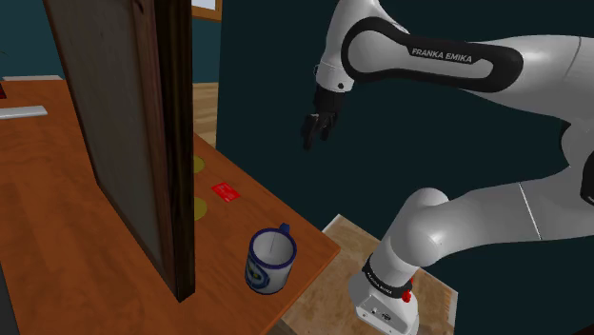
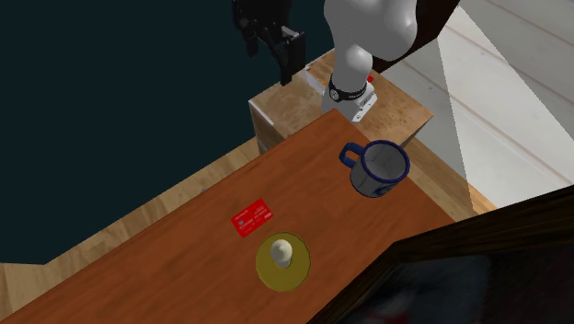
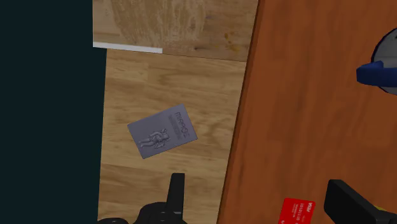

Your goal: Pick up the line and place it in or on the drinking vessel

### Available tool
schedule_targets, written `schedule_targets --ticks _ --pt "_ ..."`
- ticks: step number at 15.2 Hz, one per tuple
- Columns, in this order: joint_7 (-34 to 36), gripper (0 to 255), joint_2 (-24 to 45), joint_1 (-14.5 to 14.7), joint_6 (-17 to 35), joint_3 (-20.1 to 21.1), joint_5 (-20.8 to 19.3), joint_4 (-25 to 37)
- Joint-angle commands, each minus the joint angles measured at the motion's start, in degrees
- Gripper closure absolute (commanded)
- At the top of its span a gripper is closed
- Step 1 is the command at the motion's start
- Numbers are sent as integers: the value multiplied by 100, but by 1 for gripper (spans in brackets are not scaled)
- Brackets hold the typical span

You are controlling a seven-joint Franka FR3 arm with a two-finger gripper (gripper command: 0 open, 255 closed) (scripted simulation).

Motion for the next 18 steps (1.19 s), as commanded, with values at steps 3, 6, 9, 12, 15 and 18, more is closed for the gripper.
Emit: schedule_targets --ticks 3,6,9,12,15,18 --pt "161 0 635 17 23 128 83 305" --pt "398 0 1577 39 7 299 181 806" --pt "633 0 2509 62 -68 449 250 1358" --pt "867 0 3432 100 -197 570 296 1960" --pt "1094 0 4349 160 -381 660 327 2613" --pt "1311 0 5265 243 -617 720 357 3323"
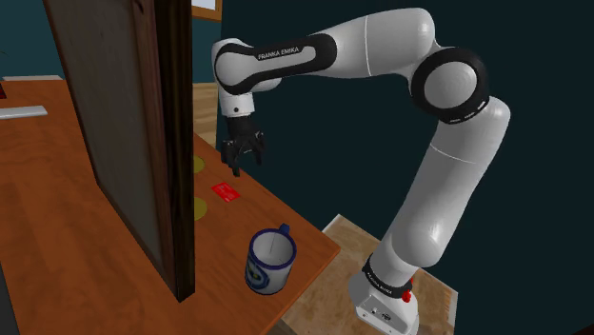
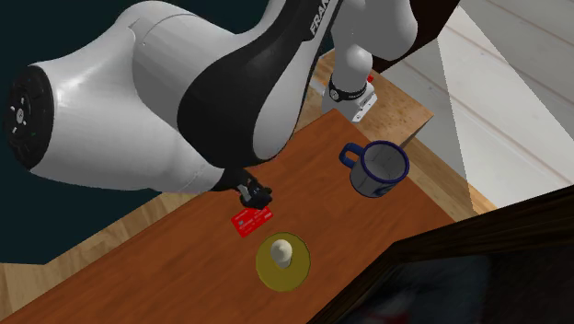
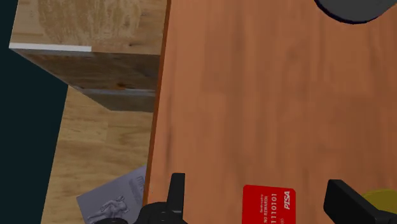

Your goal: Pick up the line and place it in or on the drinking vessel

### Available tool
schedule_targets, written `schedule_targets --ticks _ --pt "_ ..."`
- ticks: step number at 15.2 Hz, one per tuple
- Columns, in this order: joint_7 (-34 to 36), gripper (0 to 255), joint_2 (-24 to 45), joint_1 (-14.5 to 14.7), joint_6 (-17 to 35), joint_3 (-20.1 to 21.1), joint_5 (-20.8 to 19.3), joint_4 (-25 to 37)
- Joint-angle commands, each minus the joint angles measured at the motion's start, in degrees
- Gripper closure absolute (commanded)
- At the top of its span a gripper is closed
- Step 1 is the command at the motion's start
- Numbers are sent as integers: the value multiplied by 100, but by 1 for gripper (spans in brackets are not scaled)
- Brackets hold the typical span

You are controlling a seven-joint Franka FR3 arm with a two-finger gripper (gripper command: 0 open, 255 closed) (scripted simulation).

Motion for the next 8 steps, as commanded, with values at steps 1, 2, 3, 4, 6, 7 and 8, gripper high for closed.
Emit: schedule_targets --ticks 1,2,3,4,6,7,8 --pt "152 0 609 62 -222 38 27 526" --pt "219 0 916 96 -319 50 39 785" --pt "285 0 1224 132 -422 61 52 1052" --pt "350 0 1534 171 -532 67 68 1329" --pt "400 0 1817 235 -567 47 100 1506" --pt "394 0 1790 238 -486 48 106 1399" --pt "388 0 1766 239 -404 49 111 1293"
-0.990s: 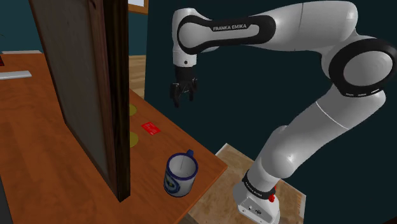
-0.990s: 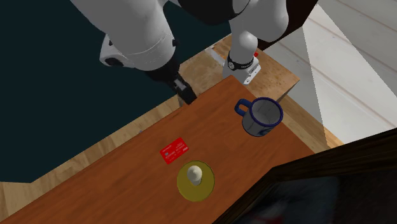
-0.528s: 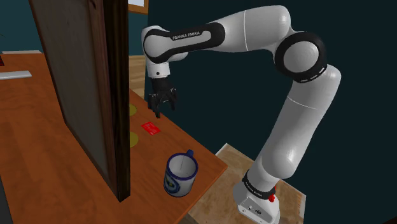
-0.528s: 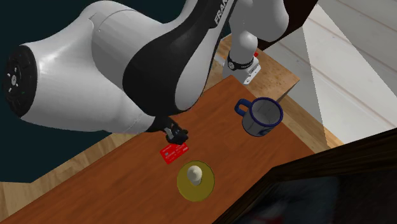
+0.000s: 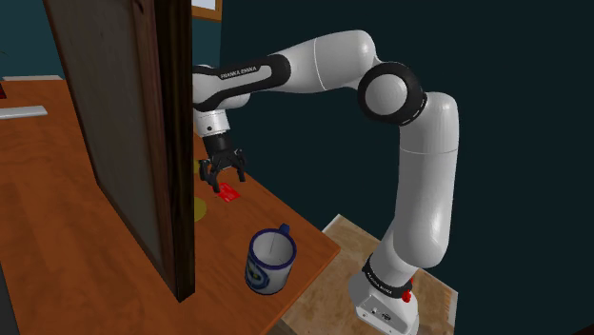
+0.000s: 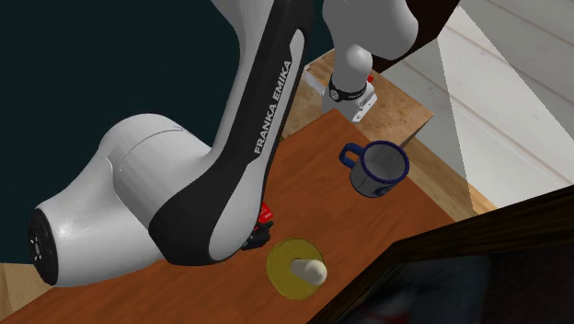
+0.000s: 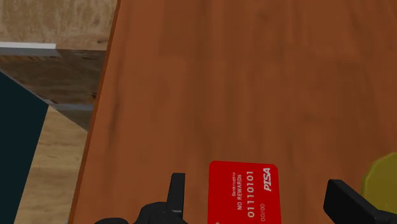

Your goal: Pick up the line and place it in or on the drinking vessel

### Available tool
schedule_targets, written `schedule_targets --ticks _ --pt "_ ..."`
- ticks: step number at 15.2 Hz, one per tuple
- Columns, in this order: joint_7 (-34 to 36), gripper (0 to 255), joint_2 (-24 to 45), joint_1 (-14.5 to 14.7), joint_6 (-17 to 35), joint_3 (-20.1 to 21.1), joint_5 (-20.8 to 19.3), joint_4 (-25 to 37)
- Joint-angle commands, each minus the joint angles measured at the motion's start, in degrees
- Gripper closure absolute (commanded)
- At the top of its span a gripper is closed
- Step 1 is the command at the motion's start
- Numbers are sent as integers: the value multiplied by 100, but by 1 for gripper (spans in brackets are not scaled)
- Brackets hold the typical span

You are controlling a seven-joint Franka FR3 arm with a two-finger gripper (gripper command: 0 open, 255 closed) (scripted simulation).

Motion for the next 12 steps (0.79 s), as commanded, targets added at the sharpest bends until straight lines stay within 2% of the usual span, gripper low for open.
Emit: schedule_targets --ticks 1,5,12 --pt "1 0 14 16 142 6 -1 -165" --pt "-16 0 -57 22 427 14 18 -520" --pt "-17 0 -57 23 427 13 19 -520"
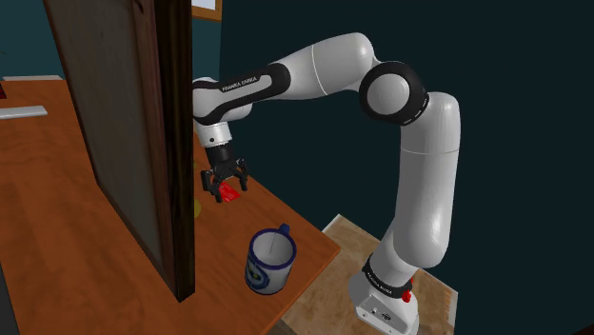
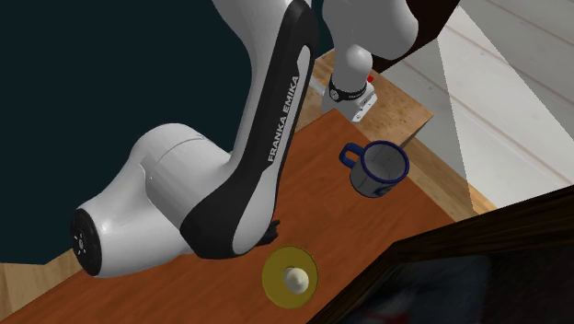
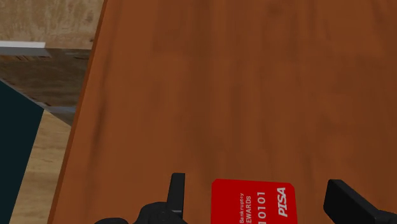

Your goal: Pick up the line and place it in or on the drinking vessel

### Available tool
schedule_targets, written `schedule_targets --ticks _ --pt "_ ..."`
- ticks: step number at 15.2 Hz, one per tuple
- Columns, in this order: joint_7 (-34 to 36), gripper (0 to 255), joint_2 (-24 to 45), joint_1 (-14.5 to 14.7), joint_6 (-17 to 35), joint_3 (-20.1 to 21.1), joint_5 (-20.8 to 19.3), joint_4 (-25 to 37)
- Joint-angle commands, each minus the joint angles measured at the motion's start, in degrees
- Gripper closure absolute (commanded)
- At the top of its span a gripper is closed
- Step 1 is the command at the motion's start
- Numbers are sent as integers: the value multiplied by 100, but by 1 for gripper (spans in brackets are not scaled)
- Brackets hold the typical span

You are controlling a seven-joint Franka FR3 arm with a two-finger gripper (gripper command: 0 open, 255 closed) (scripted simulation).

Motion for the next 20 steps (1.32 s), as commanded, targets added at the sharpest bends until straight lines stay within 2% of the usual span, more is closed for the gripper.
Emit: schedule_targets --ticks 1,2,11,20 --pt "-1 0 2 3 0 2 -2 -2" --pt "-1 255 3 3 -2 2 -2 0" --pt "-1 255 2 4 0 2 -1 -2" --pt "52 255 -283 -19 -580 22 49 300"
